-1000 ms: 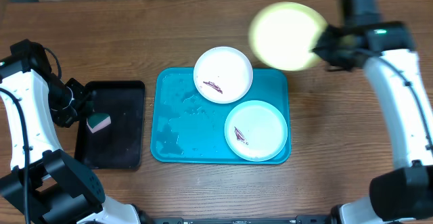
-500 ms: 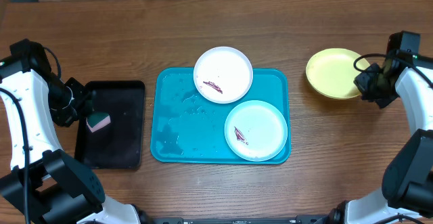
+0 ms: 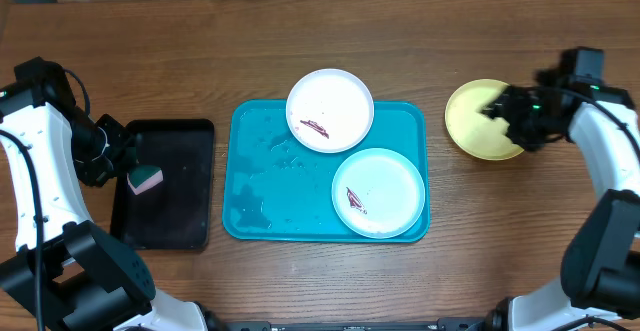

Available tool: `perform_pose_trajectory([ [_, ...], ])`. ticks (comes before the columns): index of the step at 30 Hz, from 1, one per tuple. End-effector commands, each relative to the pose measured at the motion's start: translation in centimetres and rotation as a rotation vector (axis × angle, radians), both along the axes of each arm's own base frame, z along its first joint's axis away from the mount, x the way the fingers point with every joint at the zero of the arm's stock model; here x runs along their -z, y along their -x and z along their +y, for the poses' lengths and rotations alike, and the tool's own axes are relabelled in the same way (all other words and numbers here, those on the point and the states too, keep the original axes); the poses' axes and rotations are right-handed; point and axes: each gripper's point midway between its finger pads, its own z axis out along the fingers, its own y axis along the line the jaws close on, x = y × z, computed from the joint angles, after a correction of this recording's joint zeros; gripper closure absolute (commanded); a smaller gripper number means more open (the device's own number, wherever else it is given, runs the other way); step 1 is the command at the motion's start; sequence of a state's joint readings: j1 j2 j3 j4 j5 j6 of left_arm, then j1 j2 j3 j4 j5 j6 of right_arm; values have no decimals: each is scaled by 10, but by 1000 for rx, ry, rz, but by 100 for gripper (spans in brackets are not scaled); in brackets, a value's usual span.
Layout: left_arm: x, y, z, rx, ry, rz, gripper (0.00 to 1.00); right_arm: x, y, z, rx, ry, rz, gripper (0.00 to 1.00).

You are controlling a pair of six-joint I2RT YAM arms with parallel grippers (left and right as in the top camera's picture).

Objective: Clean dirty plates on tray and stack at the side
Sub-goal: 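Reach the right gripper to the white plate rim and pull it to tray center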

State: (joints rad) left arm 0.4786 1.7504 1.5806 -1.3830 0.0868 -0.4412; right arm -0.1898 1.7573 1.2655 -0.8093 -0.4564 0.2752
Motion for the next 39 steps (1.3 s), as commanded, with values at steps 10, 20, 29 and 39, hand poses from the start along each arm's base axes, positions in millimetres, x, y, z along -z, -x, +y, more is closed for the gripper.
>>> perform_pose_trajectory([
  [10,-7,0,0,8,-3,-27,96,14,-32,151,-457,342,-282,0],
  [20,-7,-1,0,8,-5,-31,96,56,-43,191,-373,290,-256,32],
  [29,-7,-1,0,7,-5,-31,96,73,-29,220,-437,198,-217,73],
  [39,-7,-1,0,8,-5,-30,96,69,31,251,-442,84,37,80],
])
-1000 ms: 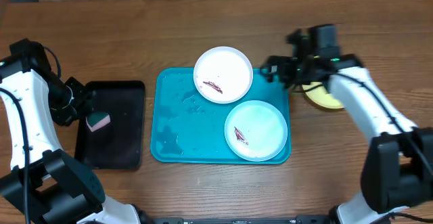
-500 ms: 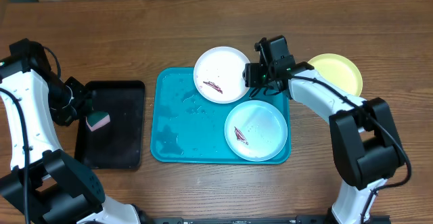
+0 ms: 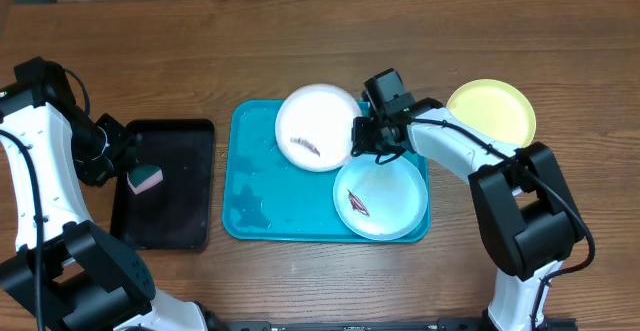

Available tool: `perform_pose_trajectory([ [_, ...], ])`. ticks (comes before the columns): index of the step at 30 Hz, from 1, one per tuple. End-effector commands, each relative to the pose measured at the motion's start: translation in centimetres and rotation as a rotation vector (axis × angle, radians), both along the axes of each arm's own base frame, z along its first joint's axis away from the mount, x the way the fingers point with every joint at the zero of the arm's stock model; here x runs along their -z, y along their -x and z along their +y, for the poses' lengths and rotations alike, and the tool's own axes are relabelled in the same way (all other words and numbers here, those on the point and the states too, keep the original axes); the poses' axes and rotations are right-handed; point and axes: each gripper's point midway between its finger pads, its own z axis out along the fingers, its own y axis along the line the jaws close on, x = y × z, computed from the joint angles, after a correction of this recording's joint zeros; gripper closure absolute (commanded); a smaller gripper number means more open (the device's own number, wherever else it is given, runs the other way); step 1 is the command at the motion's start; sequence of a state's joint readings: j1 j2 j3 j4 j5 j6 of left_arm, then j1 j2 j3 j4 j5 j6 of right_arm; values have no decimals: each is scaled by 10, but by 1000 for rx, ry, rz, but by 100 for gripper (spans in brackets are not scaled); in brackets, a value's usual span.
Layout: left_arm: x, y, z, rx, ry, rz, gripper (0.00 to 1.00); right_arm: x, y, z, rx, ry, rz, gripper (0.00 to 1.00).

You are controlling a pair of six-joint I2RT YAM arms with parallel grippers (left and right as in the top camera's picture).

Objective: Clean dirty plates on tray and stack at the side
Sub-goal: 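Reach the right gripper to the white plate rim and pull it to tray center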

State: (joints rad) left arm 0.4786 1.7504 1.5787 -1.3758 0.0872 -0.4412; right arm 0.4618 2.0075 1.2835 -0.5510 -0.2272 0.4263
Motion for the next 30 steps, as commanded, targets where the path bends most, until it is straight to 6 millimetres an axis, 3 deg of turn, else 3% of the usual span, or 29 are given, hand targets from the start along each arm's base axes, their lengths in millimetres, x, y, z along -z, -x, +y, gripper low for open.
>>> perform_pose_trajectory([
  [1,-7,0,0,8,-3,-26,96,-24,19,33,-22,-107,74,80],
  [4,-7,1,-1,8,-2,-25,96,-47,37,56,-89,-156,96,74],
  [6,-7,1,-1,7,-2,-25,96,-64,45,69,-121,-161,84,54],
  [8,-7,1,-1,8,-2,-25,96,-81,46,78,-144,-162,50,44],
  [12,-7,1,-1,9,-1,-23,96,-112,27,77,-172,-104,-84,22],
  [15,-7,1,-1,9,0,-22,96,-121,7,71,-260,-32,-224,10],
  [21,-7,0,-1,8,-2,-26,96,-106,-31,43,-349,198,-393,5],
  [30,-7,0,-1,10,-2,-25,96,-53,-64,48,-417,240,-435,7],
])
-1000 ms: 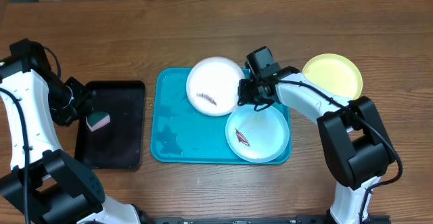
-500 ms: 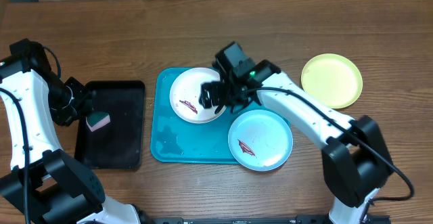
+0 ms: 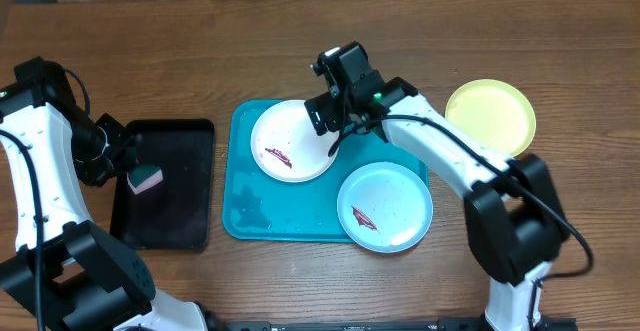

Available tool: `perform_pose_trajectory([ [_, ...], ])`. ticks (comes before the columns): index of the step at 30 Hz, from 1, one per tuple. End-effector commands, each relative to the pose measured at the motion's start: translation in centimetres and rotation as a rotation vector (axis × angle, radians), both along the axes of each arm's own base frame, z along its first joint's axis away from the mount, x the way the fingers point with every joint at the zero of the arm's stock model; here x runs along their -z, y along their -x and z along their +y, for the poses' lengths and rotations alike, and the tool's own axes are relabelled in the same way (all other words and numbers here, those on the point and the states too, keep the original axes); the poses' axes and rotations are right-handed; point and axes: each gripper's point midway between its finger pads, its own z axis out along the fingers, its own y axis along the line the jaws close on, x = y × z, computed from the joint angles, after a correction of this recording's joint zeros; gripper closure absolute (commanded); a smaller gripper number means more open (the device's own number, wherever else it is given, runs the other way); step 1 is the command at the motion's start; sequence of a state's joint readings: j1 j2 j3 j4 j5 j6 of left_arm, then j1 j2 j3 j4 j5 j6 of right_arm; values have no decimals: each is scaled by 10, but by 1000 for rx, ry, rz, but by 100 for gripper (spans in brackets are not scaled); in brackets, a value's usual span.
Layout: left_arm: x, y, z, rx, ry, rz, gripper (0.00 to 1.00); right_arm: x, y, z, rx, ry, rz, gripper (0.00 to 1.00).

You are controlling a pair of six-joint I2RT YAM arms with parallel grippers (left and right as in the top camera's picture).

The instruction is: Clean dirty plates on tray and stack at the side

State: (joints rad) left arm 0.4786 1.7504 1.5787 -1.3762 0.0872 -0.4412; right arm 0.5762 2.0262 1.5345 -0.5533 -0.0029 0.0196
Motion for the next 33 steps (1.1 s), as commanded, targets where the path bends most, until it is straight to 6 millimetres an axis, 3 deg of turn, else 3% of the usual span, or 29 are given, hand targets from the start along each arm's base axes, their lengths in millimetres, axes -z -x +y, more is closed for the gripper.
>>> perform_pose_trajectory([
  [1,-7,0,-1,10,-2,-26,96,26,-7,-2,-37,53,3,9],
  [7,-7,0,-1,9,-2,-27,96,41,-1,7,-63,19,48,42],
  [12,-7,-1,-3,17,-2,-27,96,51,2,5,-44,25,79,54],
  [17,-7,-1,-4,21,-2,-26,95,69,10,3,-11,27,137,56],
  [23,-7,-1,-5,21,-2,-26,96,70,13,4,10,10,157,63],
  [28,-7,-2,-4,21,-3,-27,96,74,18,0,32,18,189,84],
  [33,-7,-3,-6,22,8,-34,96,81,33,-9,117,27,277,95],
])
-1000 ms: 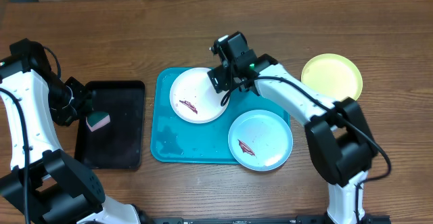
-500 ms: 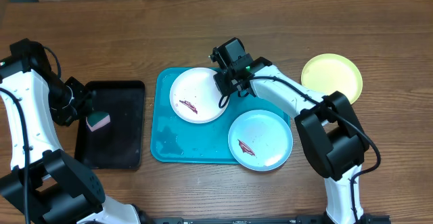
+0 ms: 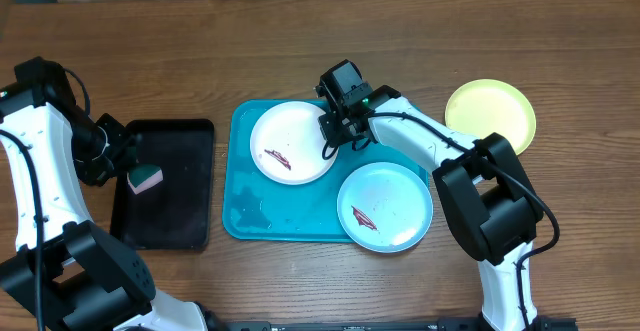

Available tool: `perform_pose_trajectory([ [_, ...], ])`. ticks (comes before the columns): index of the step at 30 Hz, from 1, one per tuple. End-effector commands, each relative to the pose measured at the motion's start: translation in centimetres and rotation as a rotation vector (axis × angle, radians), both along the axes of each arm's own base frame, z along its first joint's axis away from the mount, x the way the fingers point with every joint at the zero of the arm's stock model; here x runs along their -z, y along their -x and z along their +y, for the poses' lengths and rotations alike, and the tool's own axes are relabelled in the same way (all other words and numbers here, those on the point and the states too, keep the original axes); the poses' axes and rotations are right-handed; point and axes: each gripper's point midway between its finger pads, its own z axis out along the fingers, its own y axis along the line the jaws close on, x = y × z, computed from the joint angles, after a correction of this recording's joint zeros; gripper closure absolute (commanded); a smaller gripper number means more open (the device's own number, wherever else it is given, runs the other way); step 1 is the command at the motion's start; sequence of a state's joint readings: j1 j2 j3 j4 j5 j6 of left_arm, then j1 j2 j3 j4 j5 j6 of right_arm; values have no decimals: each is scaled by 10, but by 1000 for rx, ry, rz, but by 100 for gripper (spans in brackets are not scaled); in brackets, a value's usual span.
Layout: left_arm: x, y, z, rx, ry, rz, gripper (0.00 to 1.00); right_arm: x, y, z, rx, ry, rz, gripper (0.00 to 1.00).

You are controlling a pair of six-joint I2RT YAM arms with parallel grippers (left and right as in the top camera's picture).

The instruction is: Clean dirty plates on tray and stack at the side

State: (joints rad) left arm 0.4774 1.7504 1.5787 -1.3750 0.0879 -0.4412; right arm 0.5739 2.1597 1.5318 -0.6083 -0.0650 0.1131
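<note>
A white plate with a red smear lies in the back middle of the teal tray. My right gripper is at its right rim and looks shut on it. A light blue plate, also smeared red, overhangs the tray's front right corner. A clean yellow plate sits on the table to the right. My left gripper hovers over the black tray, shut on a pink-and-green sponge.
Water droplets spot the teal tray's left half. A cardboard edge runs along the table's back. Bare wood surrounds the trays. The right arm reaches across the teal tray's back right corner.
The right wrist has dropped lower and drawn slightly nearer over the white plate's right rim. Both dirty plates, the sponge and the left arm sit where they were.
My right gripper was first by the yellow plate at the right. It then sat at the white plate's right rim on the tray's back edge. Later the white plate lay further left and inward, the blue plate had shifted to the front right corner, and both stay there.
</note>
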Motion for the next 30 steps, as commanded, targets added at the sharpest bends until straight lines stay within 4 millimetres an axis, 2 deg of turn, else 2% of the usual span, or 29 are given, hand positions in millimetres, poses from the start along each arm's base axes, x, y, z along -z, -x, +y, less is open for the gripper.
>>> perform_pose_trajectory([
  [1,-7,-4,-8,24,16,-38,96,11,13,-7,90,9,85,95],
  [5,-9,-14,-23,101,68,-85,96,14,39,-3,166,-26,225,96],
  [8,-14,-27,-49,233,147,-160,96,14,60,7,241,-72,342,95],
  [10,-15,-31,-62,289,155,-169,96,11,73,17,272,-117,418,81],
  [13,-13,-32,-70,332,124,-147,96,6,83,30,260,-169,476,53],
  [16,-11,-33,-76,370,87,-123,96,5,73,22,231,-118,408,43],
  [19,-11,-34,-83,394,82,-119,96,-1,54,4,208,-38,320,32],
  [21,-11,-35,-84,398,80,-124,96,-7,42,1,142,-21,262,25],
  [24,-11,-37,-84,398,76,-133,96,-10,29,3,13,-16,178,26],
  [26,-11,-37,-84,396,76,-132,96,-11,24,6,-88,-8,124,31],
  [30,-11,-37,-85,398,77,-130,96,-12,17,13,-126,-23,78,55],
])
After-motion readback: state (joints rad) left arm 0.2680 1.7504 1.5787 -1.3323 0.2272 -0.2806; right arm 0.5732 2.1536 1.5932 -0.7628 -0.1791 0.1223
